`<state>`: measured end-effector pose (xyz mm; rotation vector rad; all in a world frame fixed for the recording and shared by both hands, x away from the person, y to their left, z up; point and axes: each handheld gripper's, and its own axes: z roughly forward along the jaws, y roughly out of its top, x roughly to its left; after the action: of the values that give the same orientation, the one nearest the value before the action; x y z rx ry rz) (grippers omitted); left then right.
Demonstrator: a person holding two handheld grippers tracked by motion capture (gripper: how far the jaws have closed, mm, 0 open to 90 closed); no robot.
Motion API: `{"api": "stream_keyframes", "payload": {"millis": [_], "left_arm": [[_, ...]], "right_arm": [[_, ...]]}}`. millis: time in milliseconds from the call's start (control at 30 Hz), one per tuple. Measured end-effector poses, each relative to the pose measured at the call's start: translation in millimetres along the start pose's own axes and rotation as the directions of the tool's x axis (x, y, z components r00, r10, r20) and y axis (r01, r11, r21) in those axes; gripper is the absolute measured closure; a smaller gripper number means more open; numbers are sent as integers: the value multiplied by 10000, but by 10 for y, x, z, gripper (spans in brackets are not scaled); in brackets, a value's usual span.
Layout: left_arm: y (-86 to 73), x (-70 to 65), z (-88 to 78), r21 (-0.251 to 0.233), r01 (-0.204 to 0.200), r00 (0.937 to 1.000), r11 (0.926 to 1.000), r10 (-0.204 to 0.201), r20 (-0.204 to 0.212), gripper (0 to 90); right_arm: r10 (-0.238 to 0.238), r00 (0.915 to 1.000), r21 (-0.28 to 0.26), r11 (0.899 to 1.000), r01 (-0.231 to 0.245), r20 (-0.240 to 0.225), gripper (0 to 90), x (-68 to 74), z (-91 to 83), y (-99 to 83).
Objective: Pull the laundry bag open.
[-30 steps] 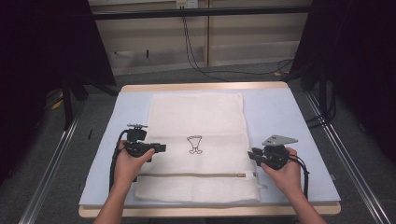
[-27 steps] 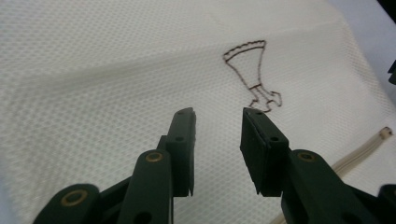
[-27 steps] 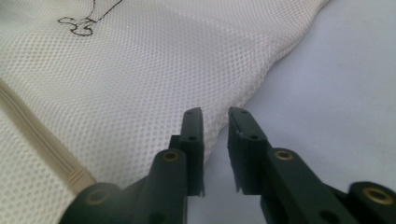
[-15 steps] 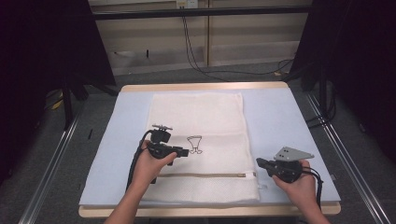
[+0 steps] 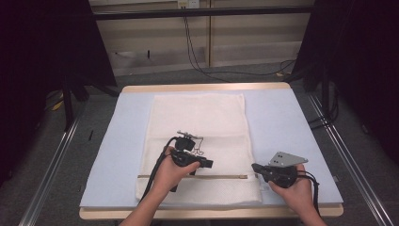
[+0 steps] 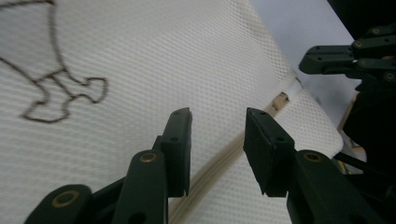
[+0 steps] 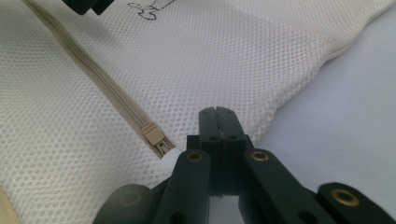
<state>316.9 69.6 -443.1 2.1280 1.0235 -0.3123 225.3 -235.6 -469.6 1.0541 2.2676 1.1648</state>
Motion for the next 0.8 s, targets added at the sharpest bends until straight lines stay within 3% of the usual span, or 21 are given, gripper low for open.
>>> {"api": "stream_keyframes", "payload": {"millis": [133,233,367,500,533,600,633,667,700,733,800], "left_arm": [[11,-104,157,-41,395,9979,9992,-393,507,617],[43,-145,231,283,131,9978,9995,-149,651,624],[58,-213,332,280,490,9958,9984,-510,767,632],[59,-239,438,717,267,9961,9971,-326,821,635],[54,-274,482,596,520,9949,9969,-569,837,641],[44,-290,538,975,202,9958,9950,-287,866,642],[37,-316,573,922,344,9946,9951,-432,944,645],[35,-324,592,1029,176,9955,9945,-270,911,646],[33,-356,634,892,480,9936,9949,-567,977,649],[38,-347,646,982,321,9939,9947,-422,1021,651],[42,-363,694,899,543,9937,9945,-627,931,658]], "right_arm": [[-11,10000,135,9999,11,-20,900,26,10,-2],[-62,10000,198,9998,63,-58,900,26,22,-2],[-95,9999,289,9995,98,-120,900,32,39,-7],[-160,9997,408,9990,168,-192,900,36,60,-17],[-142,9997,454,9989,151,-203,900,41,65,-18],[-131,9996,528,9985,145,-268,900,49,67,-19],[-106,9996,561,9984,122,-277,900,56,69,-23],[-103,9995,628,9980,121,-291,900,62,72,-28],[-110,9995,643,9979,128,-284,900,66,77,-34],[-116,9995,705,9974,137,-302,900,70,85,-42],[-152,9994,739,9971,176,-317,900,69,90,-45]]}}
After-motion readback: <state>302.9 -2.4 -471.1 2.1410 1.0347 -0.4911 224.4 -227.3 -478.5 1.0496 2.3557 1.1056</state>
